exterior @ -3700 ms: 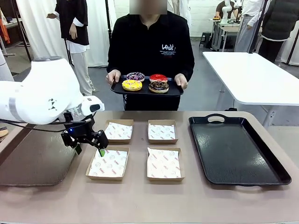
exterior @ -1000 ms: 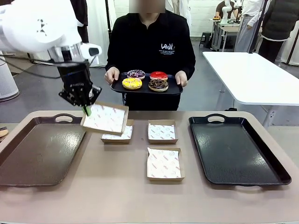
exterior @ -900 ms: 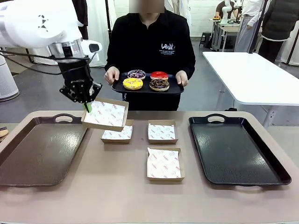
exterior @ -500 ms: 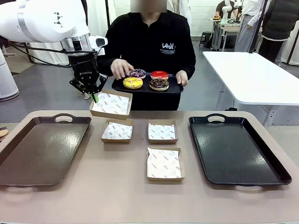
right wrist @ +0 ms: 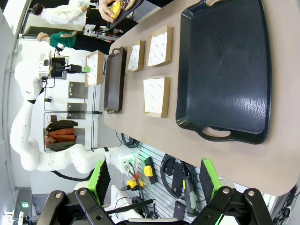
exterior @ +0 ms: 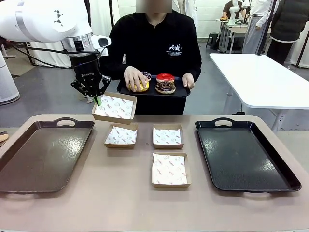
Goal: Individually package the donuts and arrange them on the tray.
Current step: Place the picked Paper togo box on the Handle tray while simultaneously picking up another Paper togo box from the table with the other hand.
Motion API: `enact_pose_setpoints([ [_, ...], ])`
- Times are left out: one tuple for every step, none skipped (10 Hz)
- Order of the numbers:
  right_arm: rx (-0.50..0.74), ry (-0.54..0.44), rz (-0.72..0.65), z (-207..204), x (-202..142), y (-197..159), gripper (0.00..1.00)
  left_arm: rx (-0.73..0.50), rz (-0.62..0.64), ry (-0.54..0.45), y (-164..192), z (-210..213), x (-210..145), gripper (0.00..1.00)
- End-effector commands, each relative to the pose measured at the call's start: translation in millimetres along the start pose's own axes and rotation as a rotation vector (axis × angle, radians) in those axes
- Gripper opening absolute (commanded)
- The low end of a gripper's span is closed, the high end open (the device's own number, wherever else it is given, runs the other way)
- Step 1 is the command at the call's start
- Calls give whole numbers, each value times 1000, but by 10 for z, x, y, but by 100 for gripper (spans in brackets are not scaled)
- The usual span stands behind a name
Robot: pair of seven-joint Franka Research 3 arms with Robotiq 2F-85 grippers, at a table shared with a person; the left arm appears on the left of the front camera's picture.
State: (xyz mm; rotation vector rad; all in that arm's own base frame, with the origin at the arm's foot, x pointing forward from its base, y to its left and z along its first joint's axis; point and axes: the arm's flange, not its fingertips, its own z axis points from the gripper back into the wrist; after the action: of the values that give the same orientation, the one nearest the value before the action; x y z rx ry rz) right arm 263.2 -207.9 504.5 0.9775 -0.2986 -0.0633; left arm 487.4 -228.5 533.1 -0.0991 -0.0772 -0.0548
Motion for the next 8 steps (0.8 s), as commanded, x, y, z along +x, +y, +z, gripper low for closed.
enact_pose_setpoints([
  [24, -17, -5, -13, 14, 10, 100, 5, 15, -1, 23, -6, -60, 0],
  [24, -17, -5, -13, 14, 10, 100, 5, 15, -1, 23, -6, -60, 0],
  [24, -17, -5, -13, 14, 10, 100, 5, 15, -1, 23, -6, -60, 0],
  [24, -17, -5, -13, 14, 10, 100, 5, 15, -1, 23, -6, -60, 0],
  [24, -17, -5, -13, 14, 10, 100, 5, 15, -1, 23, -6, -60, 0],
  [24, -17, -5, -13, 14, 10, 100, 5, 15, -1, 23, -6, -60, 0],
  [24, -17, -5, -13, 14, 10, 100, 5, 15, -1, 23, -6, -60, 0],
  [24, -17, -5, -13, 14, 10, 100, 5, 15, -1, 23, -6, -60, 0],
])
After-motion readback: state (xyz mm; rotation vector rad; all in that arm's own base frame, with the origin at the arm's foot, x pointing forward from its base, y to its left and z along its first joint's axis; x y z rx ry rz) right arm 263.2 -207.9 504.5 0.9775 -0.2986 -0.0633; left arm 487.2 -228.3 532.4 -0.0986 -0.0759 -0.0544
